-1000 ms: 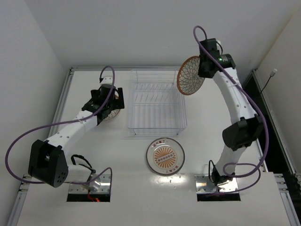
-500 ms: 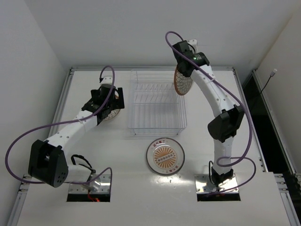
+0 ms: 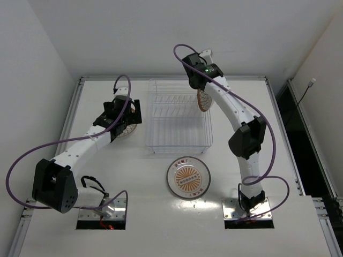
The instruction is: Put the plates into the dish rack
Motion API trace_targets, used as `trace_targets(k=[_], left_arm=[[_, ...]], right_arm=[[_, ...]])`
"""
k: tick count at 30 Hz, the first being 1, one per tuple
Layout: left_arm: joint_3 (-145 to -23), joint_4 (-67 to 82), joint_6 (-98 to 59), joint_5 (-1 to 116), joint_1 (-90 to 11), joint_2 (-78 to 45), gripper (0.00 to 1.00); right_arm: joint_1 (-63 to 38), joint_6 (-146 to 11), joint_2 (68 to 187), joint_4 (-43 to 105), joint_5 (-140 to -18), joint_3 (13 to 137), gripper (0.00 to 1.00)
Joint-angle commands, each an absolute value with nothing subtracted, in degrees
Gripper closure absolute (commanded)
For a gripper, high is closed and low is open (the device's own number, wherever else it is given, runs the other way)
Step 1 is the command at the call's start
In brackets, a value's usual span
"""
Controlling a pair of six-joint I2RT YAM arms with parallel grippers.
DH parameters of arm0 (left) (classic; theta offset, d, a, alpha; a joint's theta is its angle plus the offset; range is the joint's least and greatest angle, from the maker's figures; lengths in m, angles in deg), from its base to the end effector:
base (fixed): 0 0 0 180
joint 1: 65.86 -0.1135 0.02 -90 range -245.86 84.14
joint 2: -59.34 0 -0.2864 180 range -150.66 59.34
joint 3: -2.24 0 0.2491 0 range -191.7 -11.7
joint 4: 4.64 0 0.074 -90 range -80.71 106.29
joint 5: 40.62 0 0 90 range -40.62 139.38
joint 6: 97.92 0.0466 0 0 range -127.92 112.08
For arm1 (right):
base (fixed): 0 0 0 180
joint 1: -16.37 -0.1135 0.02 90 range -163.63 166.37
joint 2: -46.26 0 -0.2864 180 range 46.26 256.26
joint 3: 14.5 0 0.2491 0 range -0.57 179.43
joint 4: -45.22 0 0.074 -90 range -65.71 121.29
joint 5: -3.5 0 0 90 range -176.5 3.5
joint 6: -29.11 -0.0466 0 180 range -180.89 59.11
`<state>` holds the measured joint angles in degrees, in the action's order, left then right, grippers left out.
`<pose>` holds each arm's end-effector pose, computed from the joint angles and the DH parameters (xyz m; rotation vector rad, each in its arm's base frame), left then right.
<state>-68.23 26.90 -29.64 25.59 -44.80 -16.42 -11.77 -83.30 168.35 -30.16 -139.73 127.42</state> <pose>0.2783 -0.0870 0.2982 -0.2379 2.1383 0.0291 0.4269 0.1860 0.3566 0.2249 2.1523 -0.6859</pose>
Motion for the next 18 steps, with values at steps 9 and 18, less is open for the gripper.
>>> trace_targets(k=[9, 18], left_arm=[[-70.5, 26.5, -29.8, 25.7, -44.3, -15.3, 0.00], [-70.5, 26.5, -29.8, 26.3, -44.3, -15.3, 0.00]], right_arm=[[-16.7, -83.7, 171.2, -28.7, -151.8, 131.2, 0.98], [-18.9, -86.5, 172.3, -29.2, -149.6, 130.0, 0.94]])
